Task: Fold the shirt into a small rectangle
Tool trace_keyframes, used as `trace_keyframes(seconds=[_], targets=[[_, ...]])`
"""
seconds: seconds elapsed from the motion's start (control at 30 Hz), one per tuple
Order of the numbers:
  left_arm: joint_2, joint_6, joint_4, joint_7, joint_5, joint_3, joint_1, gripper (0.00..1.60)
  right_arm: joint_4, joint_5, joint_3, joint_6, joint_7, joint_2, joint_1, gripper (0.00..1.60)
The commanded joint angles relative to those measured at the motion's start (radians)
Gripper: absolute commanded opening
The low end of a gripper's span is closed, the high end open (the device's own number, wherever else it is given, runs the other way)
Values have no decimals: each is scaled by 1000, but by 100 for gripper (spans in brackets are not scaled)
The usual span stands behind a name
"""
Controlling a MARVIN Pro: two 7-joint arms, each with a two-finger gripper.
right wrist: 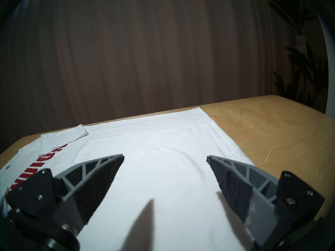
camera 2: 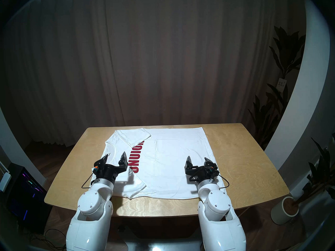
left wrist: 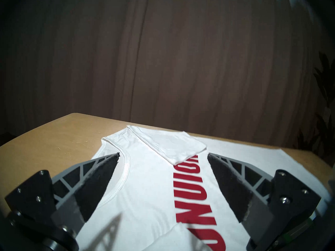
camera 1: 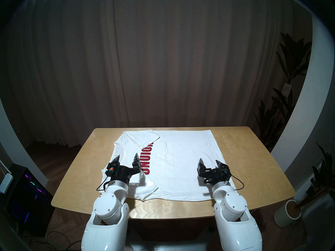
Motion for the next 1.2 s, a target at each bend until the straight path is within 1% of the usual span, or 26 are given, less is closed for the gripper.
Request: trace_keyframes(seconds=[0.0,0.03,0.07,0.1,0.13,0.2,0.37,0.53,0.63,0.67,0.77,0.8,0.97,1.0,1.03,1.07,1.1,1.13,1.17], targets=[[-29,21,-77,-15,-169,-40,0,160,-36,120,32,54,-2,-18,44,160],[-31,28,-78,-18,-196,-46,0,160,-39,137,35,64,-1,-19,46,160],[-31,28,-78,-18,-196,-46,0,160,-39,137,35,64,-1,-19,46,160],[-35,44,-77,-23,-254,-59,0,160,-48,175,45,85,-1,-21,48,160],[-35,52,-76,-30,-269,-59,-1,160,-52,198,53,95,2,-23,46,160],[-38,71,-77,-39,-327,-68,-2,160,-59,239,71,116,5,-27,41,160],[-43,112,-77,-64,-436,-83,-5,160,-71,338,119,158,29,-40,9,160],[-50,159,-82,-94,-550,-102,-2,160,-99,447,152,197,61,-49,-12,160],[-53,190,-86,-112,-612,-112,1,160,-115,508,167,219,80,-54,-21,160],[-53,190,-86,-112,-612,-112,1,160,-115,508,167,219,80,-54,-21,160],[-57,230,-92,-134,-677,-128,3,160,-134,578,185,245,101,-59,-30,160],[-61,259,-94,-148,-725,-144,3,160,-146,625,197,268,114,-63,-37,160],[-49,344,-91,-187,-847,-191,-3,160,-167,738,229,332,137,-75,-60,160],[-49,344,-91,-187,-847,-191,-3,160,-167,738,229,332,137,-75,-60,160],[-28,387,-94,-206,-884,-210,-1,160,-175,784,250,363,139,-83,-71,160],[-25,413,-94,-214,-914,-220,0,160,-179,801,261,376,143,-86,-75,160],[-9,450,-94,-227,-956,-237,6,160,-185,838,279,406,139,-88,-83,160],[-9,450,-94,-227,-956,-237,6,160,-185,838,279,406,139,-88,-83,160],[2,475,-93,-234,-982,-247,10,160,-186,862,289,421,142,-91,-85,160]])
